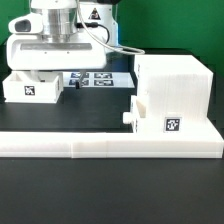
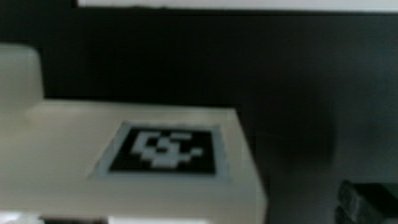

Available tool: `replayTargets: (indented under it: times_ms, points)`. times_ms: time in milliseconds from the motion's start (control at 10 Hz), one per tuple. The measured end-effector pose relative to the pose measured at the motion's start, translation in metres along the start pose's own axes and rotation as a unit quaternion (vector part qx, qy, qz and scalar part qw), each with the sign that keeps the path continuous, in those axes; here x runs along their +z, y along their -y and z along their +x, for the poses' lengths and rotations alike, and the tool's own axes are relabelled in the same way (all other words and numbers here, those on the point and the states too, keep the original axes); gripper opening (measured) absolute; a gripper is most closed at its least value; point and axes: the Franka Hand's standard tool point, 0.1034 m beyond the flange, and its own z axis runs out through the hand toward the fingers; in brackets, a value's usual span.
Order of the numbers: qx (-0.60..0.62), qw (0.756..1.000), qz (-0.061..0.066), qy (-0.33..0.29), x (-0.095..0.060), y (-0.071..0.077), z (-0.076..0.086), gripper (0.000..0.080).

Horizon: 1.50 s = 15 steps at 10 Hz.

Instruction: Assemble drawer

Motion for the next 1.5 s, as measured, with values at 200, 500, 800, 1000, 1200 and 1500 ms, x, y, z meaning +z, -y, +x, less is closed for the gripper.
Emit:
replayTargets:
  times_ms: [200,500,800,1000,1200,1500]
  points:
    - [-0.003,1.0,-0.001,-0.002,0.001,0.001,-0.002,0.0648]
    - [-0.008,1.0,-0.001,-0.001,0.001,0.001,-0.002,0.0246]
    - [-0.01,1.0,-0.001,-0.002,0.001,0.001,-0.002,0.0043]
    - [-0.01,1.0,-0.001,-0.002,0.001,0.001,-0.001,0.0043]
    - [-0.01,1.0,-0.001,-0.002,0.001,0.001,-0.001,0.0043]
    - [-0.057,0.998,0.005,0.006,-0.005,0.013,0.009,0.0043]
